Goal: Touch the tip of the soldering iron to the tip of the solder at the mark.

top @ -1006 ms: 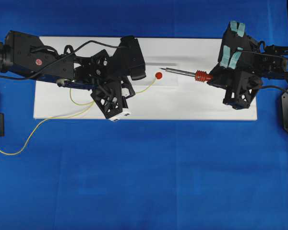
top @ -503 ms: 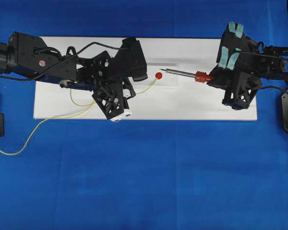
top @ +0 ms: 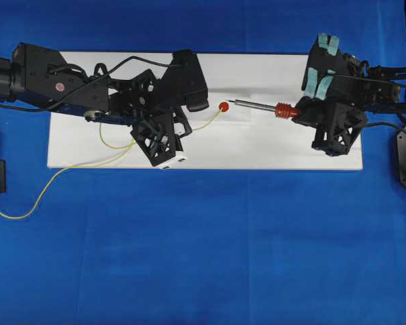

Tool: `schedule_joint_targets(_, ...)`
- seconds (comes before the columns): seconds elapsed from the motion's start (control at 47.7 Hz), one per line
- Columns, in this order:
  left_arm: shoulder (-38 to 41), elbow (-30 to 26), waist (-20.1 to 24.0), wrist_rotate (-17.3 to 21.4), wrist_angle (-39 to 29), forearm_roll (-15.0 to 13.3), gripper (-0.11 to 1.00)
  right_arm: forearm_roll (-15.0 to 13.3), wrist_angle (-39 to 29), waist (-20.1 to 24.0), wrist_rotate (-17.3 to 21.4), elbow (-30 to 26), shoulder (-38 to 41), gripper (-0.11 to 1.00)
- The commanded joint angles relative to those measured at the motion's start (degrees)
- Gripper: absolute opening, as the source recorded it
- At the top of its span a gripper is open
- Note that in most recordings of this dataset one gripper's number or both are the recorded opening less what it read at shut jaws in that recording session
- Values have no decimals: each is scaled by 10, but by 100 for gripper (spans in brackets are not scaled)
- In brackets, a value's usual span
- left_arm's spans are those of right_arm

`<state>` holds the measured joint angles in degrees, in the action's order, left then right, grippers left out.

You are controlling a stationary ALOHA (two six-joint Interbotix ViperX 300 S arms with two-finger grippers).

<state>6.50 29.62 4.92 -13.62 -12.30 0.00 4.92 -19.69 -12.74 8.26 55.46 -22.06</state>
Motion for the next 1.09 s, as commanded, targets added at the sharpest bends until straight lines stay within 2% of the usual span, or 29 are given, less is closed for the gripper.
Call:
schedule_joint_targets(0.0,-6,-13,2,1,-3,1,3,-2,-1,0,0,-4,3,6)
schedule_joint_targets(1.069,-6,-14,2,3,-5,1,3,-2,-13,0,0,-40,67,6)
